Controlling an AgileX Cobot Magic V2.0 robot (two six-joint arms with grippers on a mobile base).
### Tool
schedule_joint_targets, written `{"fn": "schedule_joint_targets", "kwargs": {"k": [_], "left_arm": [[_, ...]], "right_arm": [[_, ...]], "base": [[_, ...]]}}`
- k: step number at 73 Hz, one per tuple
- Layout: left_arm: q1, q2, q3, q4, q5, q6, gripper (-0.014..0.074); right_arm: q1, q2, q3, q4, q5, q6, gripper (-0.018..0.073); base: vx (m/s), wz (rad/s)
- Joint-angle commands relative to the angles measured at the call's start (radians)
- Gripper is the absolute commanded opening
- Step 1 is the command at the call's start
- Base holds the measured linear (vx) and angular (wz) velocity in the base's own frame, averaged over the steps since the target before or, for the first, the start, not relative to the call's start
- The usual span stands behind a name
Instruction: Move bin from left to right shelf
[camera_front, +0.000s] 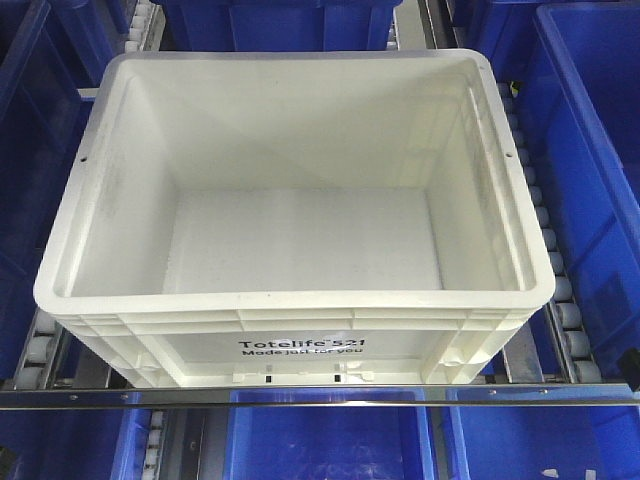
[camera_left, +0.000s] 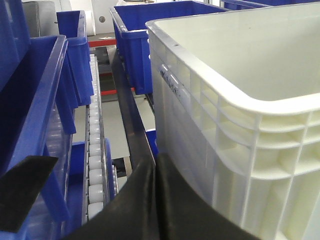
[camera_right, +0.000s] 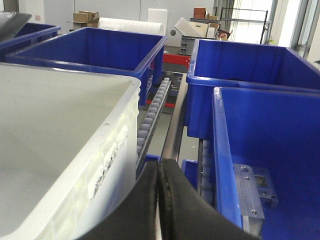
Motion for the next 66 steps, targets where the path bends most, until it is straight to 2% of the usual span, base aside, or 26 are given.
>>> {"fn": "schedule_joint_targets", "kwargs": {"k": [1, 7, 13, 24, 29, 66], "left_arm": [[-0.007, -0.013, -0.021, -0.002, -0.075, -0.001, -0.0007], [-0.007, -0.013, -0.021, -0.002, -0.075, -0.001, -0.0007], [-0.007, -0.013, -0.021, -0.002, -0.075, -0.001, -0.0007], [-0.007, -0.013, -0.021, -0.002, -0.075, -0.001, -0.0007], [-0.007, -0.013, -0.021, -0.002, -0.075, -0.001, -0.0007], [-0.007, -0.011, -0.021, -0.002, -0.076, -0.001, -0.0007]], "right_arm": [[-0.003, 0.017, -0.02, -0.148, -0.069, 0.117, -0.0008], [-0.003, 0.001, 0.021, -0.314, -0.087, 0.312, -0.0008], [-0.003, -0.057, 0.108, -0.348, -0.108, 0.393, -0.0008], [-0.003, -0.259, 0.269, -0.29, -0.123, 0.401, -0.0008], [-0.006, -0.347, 0.263, -0.278, -0.014, 0.397, -0.0008], [-0.006, -0.332, 0.265, -0.272, -0.007, 0.393, -0.0008]], "base": [[0.0, 0.0], [0.0, 0.0], [0.0, 0.0], [0.0, 0.0], [0.0, 0.0], [0.0, 0.0]]}}
